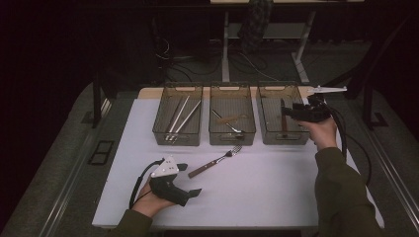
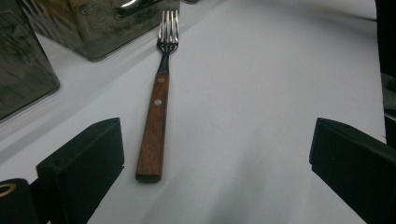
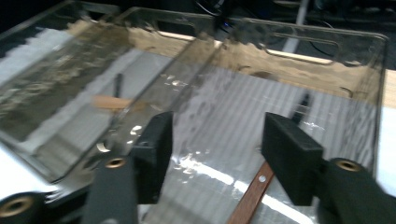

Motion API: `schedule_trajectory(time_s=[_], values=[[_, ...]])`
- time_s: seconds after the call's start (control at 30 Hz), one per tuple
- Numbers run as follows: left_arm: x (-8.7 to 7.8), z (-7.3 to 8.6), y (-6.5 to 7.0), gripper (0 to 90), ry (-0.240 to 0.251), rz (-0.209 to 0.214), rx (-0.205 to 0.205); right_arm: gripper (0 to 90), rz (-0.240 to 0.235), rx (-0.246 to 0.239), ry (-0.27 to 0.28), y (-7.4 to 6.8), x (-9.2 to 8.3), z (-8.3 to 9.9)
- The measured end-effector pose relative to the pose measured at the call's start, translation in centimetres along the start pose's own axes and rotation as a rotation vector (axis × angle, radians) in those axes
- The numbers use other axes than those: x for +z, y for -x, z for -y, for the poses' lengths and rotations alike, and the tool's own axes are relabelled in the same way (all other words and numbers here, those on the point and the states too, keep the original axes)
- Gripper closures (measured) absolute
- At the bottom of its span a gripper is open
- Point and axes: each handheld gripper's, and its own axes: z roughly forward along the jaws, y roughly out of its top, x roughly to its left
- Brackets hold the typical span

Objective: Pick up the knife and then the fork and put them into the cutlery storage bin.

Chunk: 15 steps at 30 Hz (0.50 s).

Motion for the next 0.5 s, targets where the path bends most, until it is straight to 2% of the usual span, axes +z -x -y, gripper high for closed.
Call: schedule_trajectory(time_s=[0.1,0.27,0.4,0.5], values=[[0.0,0.0,0.0,1.5,-0.001,-0.001,0.001,30.2,-0.043,-0.018,0.006,-0.7,-0.7,0.6],[0.1,0.0,0.0,1.8,-0.004,0.0,0.002,19.9,-0.07,-0.059,0.01,-2.4,-1.8,2.3],[0.1,0.0,0.0,1.8,-0.006,-0.002,0.001,16.8,-0.101,-0.066,0.024,-3.6,-2.6,3.5],[0.1,0.0,0.1,1.9,-0.007,-0.006,0.005,16.8,-0.116,-0.092,0.042,-4.4,-3.3,4.3]])
